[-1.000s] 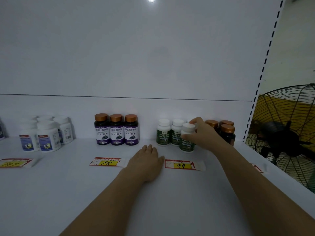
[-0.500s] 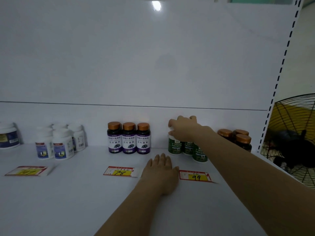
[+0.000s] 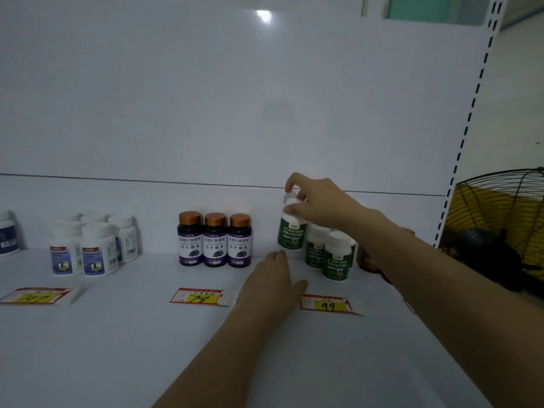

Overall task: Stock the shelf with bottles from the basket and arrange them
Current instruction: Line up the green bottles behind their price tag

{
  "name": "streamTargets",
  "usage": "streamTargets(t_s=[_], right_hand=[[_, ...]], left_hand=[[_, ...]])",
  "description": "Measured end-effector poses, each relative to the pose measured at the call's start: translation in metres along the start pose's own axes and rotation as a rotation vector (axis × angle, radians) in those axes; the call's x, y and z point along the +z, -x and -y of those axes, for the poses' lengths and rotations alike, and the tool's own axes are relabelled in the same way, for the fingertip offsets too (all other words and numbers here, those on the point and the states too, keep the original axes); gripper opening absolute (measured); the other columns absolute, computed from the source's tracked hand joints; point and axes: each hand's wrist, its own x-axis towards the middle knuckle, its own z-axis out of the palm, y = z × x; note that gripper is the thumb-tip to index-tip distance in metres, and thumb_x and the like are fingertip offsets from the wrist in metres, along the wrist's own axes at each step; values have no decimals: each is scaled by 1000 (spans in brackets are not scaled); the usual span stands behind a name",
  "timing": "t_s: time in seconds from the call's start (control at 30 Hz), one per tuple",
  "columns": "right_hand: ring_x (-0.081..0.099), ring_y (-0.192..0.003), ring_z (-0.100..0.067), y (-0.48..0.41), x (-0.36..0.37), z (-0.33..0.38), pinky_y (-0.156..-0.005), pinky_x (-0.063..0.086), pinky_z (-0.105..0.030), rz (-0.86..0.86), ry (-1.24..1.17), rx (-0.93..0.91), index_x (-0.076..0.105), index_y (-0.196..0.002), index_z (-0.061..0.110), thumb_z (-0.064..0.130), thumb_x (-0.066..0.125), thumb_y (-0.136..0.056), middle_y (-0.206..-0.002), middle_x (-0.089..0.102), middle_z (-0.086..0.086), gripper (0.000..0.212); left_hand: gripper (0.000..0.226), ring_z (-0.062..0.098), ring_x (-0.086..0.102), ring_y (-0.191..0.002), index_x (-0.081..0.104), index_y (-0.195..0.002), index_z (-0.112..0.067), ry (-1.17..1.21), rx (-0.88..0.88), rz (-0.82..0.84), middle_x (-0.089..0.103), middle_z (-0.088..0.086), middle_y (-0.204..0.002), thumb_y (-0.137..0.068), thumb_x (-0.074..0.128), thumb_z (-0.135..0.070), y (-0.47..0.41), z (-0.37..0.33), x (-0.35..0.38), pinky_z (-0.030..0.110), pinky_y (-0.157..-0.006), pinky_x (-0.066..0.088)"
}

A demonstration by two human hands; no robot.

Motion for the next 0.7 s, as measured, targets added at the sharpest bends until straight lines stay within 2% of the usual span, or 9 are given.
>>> streamTargets(t_s=[0.07, 0.13, 0.23, 0.33, 0.4, 0.5, 0.57, 0.7], right_hand=[[57, -92, -18, 9, -15, 2, -67, 45, -22, -61, -107, -20, 55, -109, 22, 43, 63, -87, -106, 62, -4, 31], [58, -85, -11, 18, -25, 3, -60, 41, -18, -118, -164, -7, 59, -101, 23, 48, 64, -84, -97, 63, 2, 31], [61, -81, -8, 30, -29, 3, -61, 48, -21, -203, -334, 29, 62, -96, 22, 49, 67, -82, -90, 66, 3, 31], [66, -83, -13, 37, -22, -5, -72, 58, -29, -250, -449, 70, 65, -93, 21, 49, 68, -81, -89, 69, 1, 30], [68, -85, -12, 40, -12, -15, -78, 58, -31, -248, -527, 97, 67, -94, 23, 49, 65, -83, -90, 70, 3, 28], [68, -91, -13, 44, 5, -28, -88, 55, -37, -196, -657, 99, 68, -105, 24, 41, 57, -92, -98, 71, 3, 24], [67, -96, -16, 46, 12, -31, -90, 55, -36, -164, -730, 99, 67, -112, 21, 31, 54, -95, -102, 71, 0, 23], [67, -95, -16, 45, 18, -30, -88, 55, -35, -134, -720, 94, 67, -109, 24, 29, 55, -95, -102, 71, 0, 19]], left_hand=[[64, 11, 49, -111, 39, -135, -20, 315, -28, -96, 50, -5, -125, -82, 68, -42, -1, -7, -5, 16, -80, 41], [61, 4, 52, -96, 45, -127, -22, 566, -45, -120, 53, -11, -109, -77, 75, -38, -4, -12, -10, 9, -65, 38], [50, 1, 60, -91, 53, -116, -22, 717, -22, -124, 65, -10, -106, -75, 77, -37, -7, -15, -13, 13, -69, 45], [43, 8, 65, -90, 59, -108, -17, 738, -34, -135, 70, -4, -99, -74, 77, -37, -7, -14, -13, 29, -81, 53], [40, 12, 67, -86, 59, -100, -19, 716, -46, -156, 71, -4, -90, -71, 78, -40, -7, -13, -13, 36, -84, 55], [37, 11, 69, -75, 58, -88, -22, 674, -48, -189, 71, -4, -77, -68, 79, -45, -6, -14, -13, 34, -77, 57], [39, 9, 69, -69, 58, -87, -21, 614, -40, -175, 71, -4, -75, -67, 78, -49, -6, -15, -11, 28, -71, 57], [43, 4, 66, -59, 59, -88, -22, 503, -37, -114, 69, -5, -75, -66, 76, -54, -6, -14, -9, 22, -63, 56]])
